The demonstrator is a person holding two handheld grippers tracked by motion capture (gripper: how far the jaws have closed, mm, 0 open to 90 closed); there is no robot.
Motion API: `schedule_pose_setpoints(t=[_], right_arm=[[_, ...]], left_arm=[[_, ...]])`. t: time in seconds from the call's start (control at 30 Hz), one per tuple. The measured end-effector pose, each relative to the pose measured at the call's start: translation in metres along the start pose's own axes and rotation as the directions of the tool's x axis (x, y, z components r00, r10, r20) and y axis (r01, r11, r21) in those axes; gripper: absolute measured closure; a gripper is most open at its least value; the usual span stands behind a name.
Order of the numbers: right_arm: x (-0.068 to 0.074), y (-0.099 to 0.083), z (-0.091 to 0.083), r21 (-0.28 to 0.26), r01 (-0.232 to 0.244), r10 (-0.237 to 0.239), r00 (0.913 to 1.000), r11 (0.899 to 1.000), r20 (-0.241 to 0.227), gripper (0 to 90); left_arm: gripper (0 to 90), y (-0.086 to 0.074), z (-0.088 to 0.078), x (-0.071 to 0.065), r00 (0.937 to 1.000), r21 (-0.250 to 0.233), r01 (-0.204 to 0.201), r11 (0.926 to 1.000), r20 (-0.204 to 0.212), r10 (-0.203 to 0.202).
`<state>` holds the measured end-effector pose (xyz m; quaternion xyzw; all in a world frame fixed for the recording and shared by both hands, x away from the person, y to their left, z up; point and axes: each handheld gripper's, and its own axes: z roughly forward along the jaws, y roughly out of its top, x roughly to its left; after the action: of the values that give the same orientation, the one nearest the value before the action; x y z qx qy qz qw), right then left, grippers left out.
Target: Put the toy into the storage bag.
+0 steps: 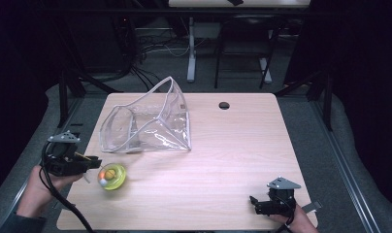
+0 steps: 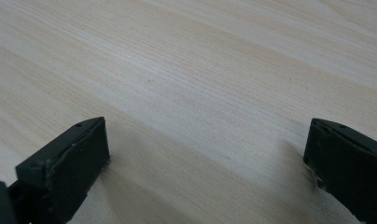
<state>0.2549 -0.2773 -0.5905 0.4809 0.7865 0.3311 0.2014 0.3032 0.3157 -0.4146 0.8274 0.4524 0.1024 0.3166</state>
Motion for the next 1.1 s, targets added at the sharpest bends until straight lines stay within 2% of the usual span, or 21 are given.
schedule_pose_setpoints(t=[0.37,0.77,1.1], right_arm=[[0.0,0.0,0.0,0.0,0.0,0.0,1.0,1.0,0.0,0.0],[0.0,0.0,0.0,0.001,0.001,-0.001,1.0,1.0,0.001,0.0],[0.0003,0.0002,-0.0002,0.003,-0.004,0.004,1.0,1.0,-0.002,0.0]], left_arm=[[86.1,0.0006,-0.0007,-0.0016,0.9997,0.007,-0.022,0.9997,0.009,0.021],[87.7,0.0044,0.0005,-0.0026,0.9988,0.013,-0.045,0.9989,0.018,0.045],[88.0,0.0082,-0.0056,0.0014,0.9978,0.03,-0.062,0.9976,0.023,0.062]])
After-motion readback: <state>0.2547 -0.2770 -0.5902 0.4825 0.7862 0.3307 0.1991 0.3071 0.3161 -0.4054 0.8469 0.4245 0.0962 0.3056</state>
